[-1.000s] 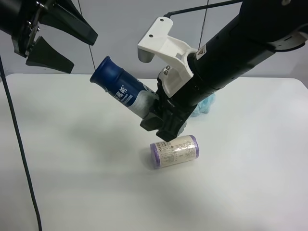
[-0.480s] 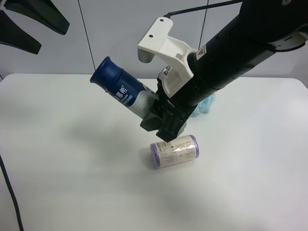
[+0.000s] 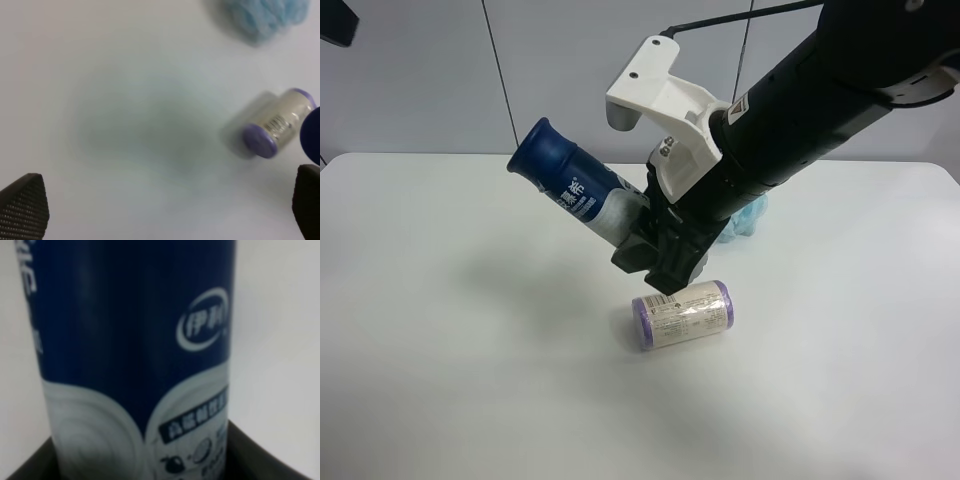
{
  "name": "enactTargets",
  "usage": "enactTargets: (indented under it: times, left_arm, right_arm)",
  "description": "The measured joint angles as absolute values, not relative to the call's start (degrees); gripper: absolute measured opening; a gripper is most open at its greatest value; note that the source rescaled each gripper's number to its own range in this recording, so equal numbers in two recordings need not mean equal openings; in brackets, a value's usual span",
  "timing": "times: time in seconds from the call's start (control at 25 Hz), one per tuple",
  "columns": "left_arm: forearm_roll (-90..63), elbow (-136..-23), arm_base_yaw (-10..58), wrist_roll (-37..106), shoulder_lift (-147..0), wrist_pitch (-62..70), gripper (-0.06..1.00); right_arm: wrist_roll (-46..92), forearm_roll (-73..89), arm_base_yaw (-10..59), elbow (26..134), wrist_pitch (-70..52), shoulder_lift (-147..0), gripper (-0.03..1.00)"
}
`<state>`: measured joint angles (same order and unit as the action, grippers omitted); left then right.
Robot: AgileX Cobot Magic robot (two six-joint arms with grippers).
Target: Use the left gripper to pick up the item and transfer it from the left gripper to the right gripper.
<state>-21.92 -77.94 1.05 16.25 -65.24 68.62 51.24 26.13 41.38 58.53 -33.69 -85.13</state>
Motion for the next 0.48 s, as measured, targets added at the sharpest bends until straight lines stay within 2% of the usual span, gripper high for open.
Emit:
enactTargets:
  times: [0.48]
  left_arm:
    - [-14.3, -59.6, 1.0, 12.6, -43.2, 59.5, 0.99]
  right_arm:
    - [51.1, 26.1, 41.4, 58.5, -33.7, -85.1, 0.00]
